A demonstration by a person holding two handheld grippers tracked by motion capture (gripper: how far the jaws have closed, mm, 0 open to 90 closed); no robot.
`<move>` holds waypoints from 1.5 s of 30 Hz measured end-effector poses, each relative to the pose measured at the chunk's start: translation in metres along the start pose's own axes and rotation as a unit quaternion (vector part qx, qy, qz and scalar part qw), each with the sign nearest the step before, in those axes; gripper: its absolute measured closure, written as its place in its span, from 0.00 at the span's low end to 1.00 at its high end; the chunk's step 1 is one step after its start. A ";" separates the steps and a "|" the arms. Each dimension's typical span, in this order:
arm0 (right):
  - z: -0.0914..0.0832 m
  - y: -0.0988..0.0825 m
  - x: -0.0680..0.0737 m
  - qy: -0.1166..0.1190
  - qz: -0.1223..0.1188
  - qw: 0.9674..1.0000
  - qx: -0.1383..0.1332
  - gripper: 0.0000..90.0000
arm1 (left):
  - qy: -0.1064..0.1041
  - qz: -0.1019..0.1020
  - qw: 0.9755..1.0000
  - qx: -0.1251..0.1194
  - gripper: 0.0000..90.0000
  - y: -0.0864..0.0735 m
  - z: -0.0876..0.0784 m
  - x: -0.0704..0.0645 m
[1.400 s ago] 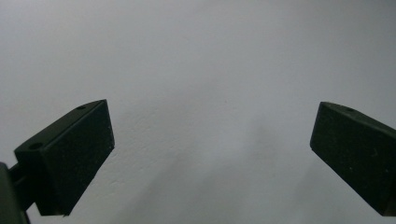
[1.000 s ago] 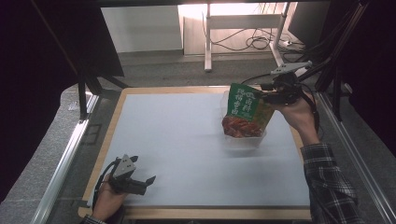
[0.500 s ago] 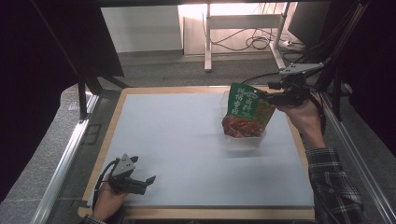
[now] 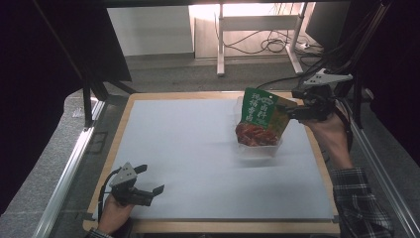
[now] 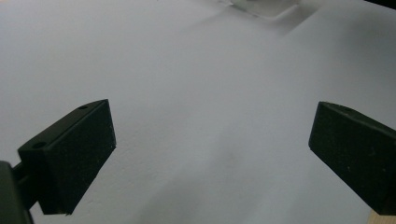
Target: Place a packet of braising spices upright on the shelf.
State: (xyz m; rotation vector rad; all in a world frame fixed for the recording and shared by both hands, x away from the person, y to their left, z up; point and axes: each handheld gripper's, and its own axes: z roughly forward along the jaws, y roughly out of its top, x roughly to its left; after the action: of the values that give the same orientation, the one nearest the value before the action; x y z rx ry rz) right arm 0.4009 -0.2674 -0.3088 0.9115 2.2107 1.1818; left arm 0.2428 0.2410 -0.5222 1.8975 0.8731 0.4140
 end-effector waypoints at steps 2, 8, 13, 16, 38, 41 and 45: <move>-0.002 -0.003 0.001 0.004 0.001 1.000 -0.003 0.25 | -0.001 0.004 1.000 -0.005 0.01 0.000 0.001 0.000; -0.008 -0.012 0.003 0.011 0.005 1.000 -0.011 0.21 | -0.003 0.013 1.000 -0.015 0.01 0.000 0.000 0.000; -0.011 -0.019 0.005 0.012 0.009 1.000 -0.014 0.17 | 0.006 0.016 1.000 -0.016 0.00 0.000 0.000 0.000; -0.011 -0.023 0.007 0.012 0.008 1.000 -0.011 0.16 | 0.003 0.011 1.000 -0.019 0.00 0.000 -0.001 0.000; -0.009 -0.061 0.029 0.025 0.018 0.999 -0.011 0.04 | -0.012 0.017 0.999 -0.025 0.00 0.000 0.001 -0.002; -0.011 -0.067 0.033 0.028 0.021 0.999 -0.016 0.02 | -0.011 0.016 1.000 -0.025 0.00 0.000 0.001 -0.003; -0.013 -0.074 0.039 0.034 0.021 0.999 -0.020 0.01 | -0.009 0.019 0.999 -0.023 0.00 0.000 0.001 -0.003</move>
State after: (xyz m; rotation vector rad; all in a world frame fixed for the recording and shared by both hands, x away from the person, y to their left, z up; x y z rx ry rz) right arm 0.3415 -0.2759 -0.3688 0.9187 2.2230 1.2895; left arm 0.2415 0.2378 -0.5220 1.8748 0.8088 0.4365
